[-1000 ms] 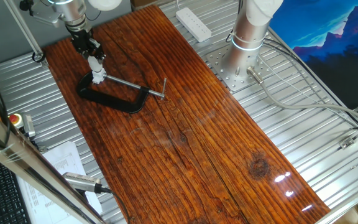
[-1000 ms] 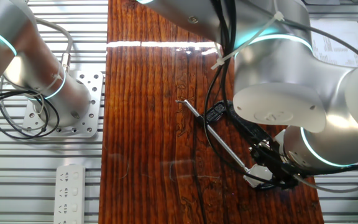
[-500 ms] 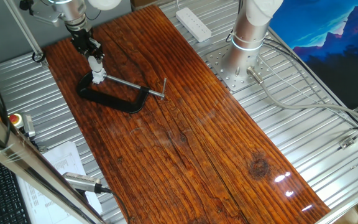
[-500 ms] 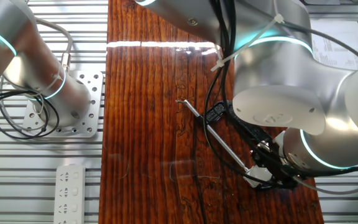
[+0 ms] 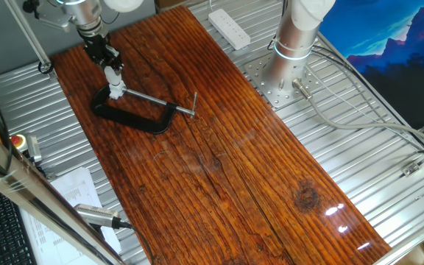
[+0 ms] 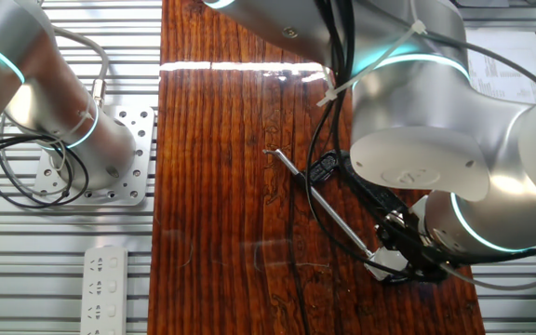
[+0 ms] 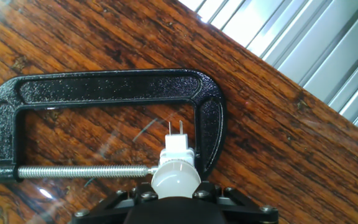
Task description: Take out the light bulb by rotating it
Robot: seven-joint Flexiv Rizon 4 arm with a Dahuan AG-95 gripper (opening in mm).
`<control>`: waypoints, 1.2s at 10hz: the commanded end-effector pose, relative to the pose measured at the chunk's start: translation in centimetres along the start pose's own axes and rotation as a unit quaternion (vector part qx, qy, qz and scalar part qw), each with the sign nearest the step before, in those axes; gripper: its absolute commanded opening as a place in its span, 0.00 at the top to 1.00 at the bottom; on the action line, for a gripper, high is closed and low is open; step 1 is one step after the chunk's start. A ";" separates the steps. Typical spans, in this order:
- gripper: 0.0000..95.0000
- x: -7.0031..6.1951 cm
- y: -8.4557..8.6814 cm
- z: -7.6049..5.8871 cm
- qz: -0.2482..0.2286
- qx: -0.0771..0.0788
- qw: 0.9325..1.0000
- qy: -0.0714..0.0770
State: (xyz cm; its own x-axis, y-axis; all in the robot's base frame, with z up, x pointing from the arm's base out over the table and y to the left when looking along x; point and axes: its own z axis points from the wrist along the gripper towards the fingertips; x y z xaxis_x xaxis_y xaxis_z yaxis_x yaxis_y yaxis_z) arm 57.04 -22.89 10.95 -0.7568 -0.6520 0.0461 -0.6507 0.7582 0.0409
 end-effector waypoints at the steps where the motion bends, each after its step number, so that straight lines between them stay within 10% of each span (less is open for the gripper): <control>1: 1.00 0.0 0.0 0.1 -0.015 -0.002 1.000 0.003; 12: 1.00 -0.1 0.1 0.0 -0.175 0.003 0.985 0.008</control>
State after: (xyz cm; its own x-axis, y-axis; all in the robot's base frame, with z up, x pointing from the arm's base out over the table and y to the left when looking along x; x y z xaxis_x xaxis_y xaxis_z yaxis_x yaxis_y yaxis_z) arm 57.10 -22.86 10.98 -0.5017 -0.8637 0.0480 -0.8623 0.5037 0.0516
